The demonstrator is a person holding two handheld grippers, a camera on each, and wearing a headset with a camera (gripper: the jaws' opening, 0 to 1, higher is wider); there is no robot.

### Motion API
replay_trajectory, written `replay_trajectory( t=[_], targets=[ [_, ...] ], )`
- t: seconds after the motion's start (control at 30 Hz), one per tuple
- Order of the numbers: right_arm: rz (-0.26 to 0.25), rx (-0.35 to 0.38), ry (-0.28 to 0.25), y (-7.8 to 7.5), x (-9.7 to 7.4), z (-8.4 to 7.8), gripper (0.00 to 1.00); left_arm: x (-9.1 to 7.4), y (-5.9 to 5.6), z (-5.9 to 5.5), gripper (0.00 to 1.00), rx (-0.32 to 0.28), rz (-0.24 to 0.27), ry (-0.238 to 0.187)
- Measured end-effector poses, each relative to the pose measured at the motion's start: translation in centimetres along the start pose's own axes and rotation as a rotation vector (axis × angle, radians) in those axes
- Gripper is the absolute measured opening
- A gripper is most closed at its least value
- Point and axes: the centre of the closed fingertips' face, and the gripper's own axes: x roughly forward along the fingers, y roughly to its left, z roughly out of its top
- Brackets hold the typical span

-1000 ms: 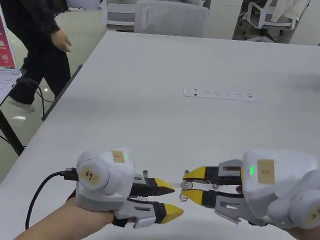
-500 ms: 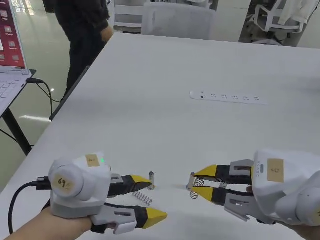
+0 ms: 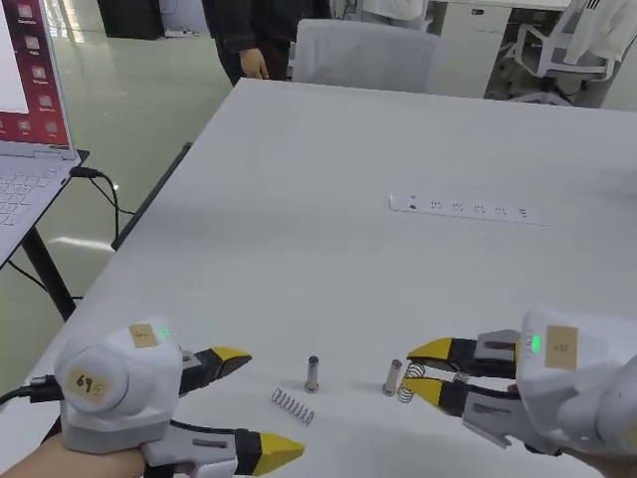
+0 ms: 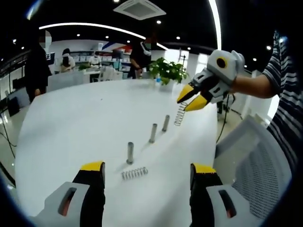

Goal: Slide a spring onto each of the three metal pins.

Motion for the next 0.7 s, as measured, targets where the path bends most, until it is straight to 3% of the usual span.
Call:
replay_trajectory(
  t=[0.27, 0.7],
  targets=[
    [-0.040, 0.030, 0.007, -1.6, 0.3, -0.6, 0.08, -0.2, 0.8, -0.1, 0.90, -0.005, 0.035, -0.007],
    [-0.091, 0.059, 0.014, -3.9, 1.3, -0.7, 0.08, -0.2, 1.3, 0.1, 0.98, -0.017, 0.060, -0.024]
  ],
)
